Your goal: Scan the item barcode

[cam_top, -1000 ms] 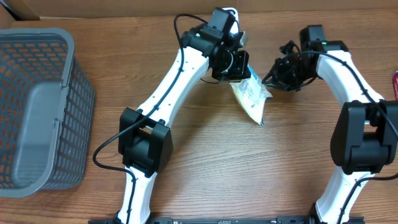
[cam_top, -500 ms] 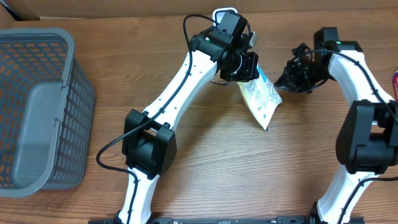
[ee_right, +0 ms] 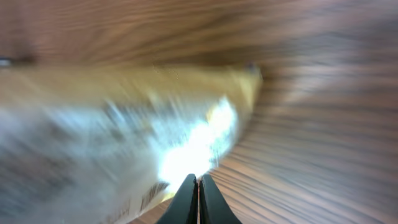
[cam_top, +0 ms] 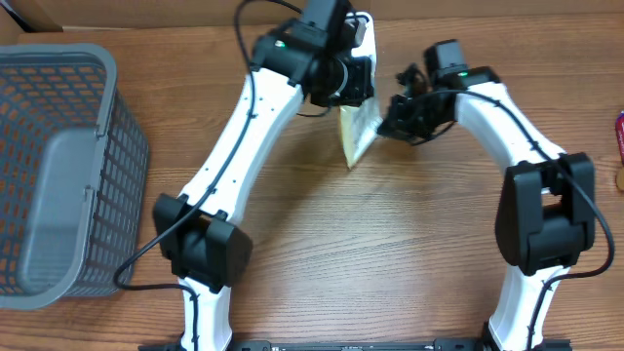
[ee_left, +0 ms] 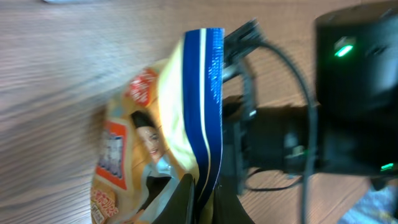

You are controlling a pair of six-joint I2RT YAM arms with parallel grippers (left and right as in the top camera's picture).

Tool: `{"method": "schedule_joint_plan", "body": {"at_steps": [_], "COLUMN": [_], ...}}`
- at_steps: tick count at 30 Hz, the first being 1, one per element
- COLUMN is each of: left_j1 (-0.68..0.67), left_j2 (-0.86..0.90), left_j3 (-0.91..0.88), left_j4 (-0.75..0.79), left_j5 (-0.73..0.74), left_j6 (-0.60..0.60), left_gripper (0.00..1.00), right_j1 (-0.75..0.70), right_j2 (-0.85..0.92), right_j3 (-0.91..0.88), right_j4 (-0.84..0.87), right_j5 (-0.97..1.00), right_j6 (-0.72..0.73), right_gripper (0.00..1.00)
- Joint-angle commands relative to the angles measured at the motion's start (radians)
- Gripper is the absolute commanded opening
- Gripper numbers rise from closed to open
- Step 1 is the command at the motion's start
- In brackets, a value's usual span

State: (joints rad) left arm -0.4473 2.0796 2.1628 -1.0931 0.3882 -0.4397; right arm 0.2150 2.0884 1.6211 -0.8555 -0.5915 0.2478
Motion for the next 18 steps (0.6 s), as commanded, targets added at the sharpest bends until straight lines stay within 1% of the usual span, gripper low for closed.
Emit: {"method": "schedule_joint_plan", "body": {"at_steps": [1, 6, 7, 10, 15, 18], "left_j1": [0.005, 0.009, 0.003, -0.018, -0.080, -0.117], "left_j2": [-0.046, -0.056, -0.052, -0.038, 0.022, 0.072], "left_j3": [0.028, 0.028, 0.025, 0.021, 0.014, 0.014], "left_j4": [-0.009, -0.023, -0.043, -0.078, -0.056, -0.050], "left_j5": [-0.006, -0.031, -0.081, -0.165, -0.170, -0.142], "left_j6": [0.037, 0.043, 0.042, 0.008, -0.062, -0.086], "left_gripper": [0.04, 0.04, 0.04, 0.04, 0.04, 0.04], "right_j1": [0.053, 0.071, 0.065, 0.055, 0.054, 0.055], "right_j2": [0.004, 0.004, 0.004, 0.004, 0.004, 0.004], "right_j3": [0.000, 0.003, 0.003, 0.003, 0.003, 0.003], "right_j4": [0.057, 0.105, 0.112, 0.126, 0.146, 0.148], "right_j5": [-0.078, -0.094, -0.095, -0.096, -0.100, -0.099], "right_j6": [0.087, 0.097, 0.098, 0.098, 0.120, 0.118], "right_gripper": [0.05, 0.06, 0.06, 0.06, 0.06, 0.06]}}
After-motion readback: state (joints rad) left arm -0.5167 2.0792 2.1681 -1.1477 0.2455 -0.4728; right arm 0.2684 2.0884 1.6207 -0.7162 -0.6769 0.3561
